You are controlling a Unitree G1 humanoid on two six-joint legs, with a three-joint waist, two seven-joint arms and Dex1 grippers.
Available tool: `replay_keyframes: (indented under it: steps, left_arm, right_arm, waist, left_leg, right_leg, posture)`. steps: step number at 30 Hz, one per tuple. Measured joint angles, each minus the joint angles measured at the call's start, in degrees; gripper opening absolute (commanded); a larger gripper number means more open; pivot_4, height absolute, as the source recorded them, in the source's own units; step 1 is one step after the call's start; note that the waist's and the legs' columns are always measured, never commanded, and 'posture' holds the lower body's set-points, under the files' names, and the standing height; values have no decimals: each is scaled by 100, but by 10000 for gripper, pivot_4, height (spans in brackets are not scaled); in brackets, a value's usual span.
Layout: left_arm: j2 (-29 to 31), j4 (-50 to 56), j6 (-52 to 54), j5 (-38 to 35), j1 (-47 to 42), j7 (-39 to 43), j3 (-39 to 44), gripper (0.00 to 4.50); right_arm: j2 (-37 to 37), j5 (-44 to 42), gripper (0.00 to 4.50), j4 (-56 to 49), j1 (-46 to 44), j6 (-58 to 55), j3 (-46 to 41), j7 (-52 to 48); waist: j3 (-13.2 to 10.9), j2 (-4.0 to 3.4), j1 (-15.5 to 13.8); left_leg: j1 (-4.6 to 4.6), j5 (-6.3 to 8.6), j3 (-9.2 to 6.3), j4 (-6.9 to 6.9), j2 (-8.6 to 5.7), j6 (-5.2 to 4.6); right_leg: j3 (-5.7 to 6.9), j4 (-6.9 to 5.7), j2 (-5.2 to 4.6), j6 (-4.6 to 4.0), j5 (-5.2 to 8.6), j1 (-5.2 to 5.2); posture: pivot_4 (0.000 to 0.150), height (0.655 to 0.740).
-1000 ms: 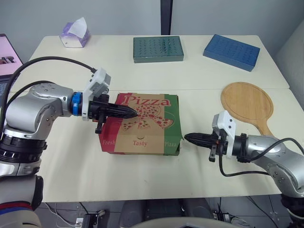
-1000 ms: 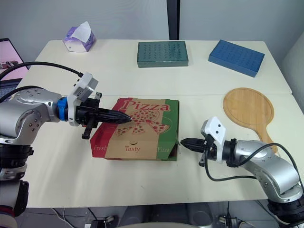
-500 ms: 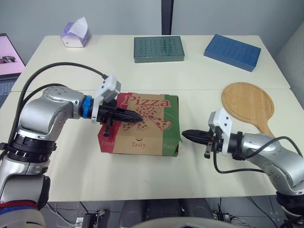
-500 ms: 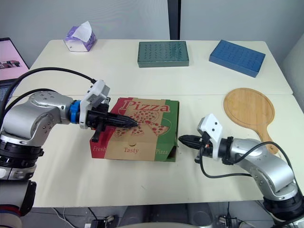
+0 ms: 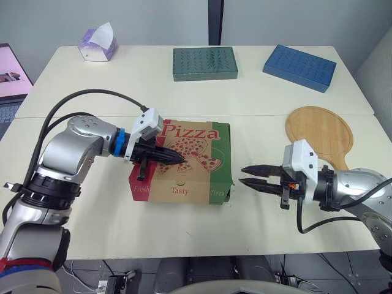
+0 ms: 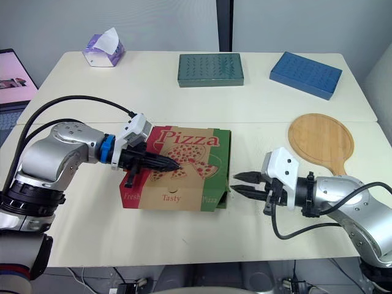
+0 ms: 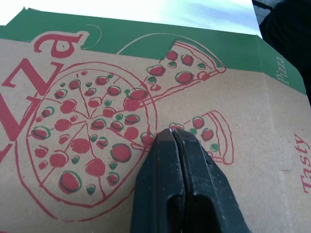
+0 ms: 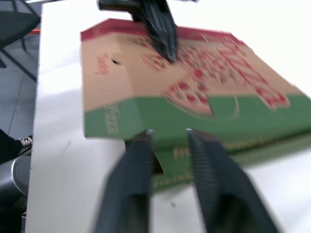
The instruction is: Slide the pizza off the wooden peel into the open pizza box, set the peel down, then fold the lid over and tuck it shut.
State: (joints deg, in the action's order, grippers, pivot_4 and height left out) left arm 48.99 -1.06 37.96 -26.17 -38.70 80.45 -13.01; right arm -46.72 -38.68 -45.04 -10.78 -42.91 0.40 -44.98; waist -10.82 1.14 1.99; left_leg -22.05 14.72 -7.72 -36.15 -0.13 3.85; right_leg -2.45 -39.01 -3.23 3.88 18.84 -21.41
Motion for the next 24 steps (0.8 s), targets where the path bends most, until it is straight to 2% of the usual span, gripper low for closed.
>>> replay_keyframes:
  steps: [6, 15, 24]
  left_arm:
    - [-2, -66, 2, -6, -34, 3, 5, 0]
    - [-2, -51, 3, -17, -40, 15, 7, 0]
    - [-2, 31, 31, -50, -66, 17, 9, 0]
  right_arm:
    - [-2, 497, 44747, -99, -153, 126, 646, 21]
    - [69, 1673, 44747, 217, -228, 705, 1429, 140]
    - [526, 2292, 44747, 541, -215, 1101, 1604, 315]
  waist:
    - [0, 0, -1]
    - [0, 0, 2]
    - [0, 0, 3]
  left_leg:
    - [0, 0, 0, -1, -1, 0]
    - [0, 0, -1, -2, -1, 1]
    - [0, -1, -2, -3, -1, 1]
  right_leg:
    - [0, 0, 0, 0, 0, 0]
    - [0, -1, 0, 0, 0, -1]
    - [0, -4, 0, 0, 0, -1]
  posture:
    - [1500, 7400]
    - [1500, 7400]
    - [1500, 7400]
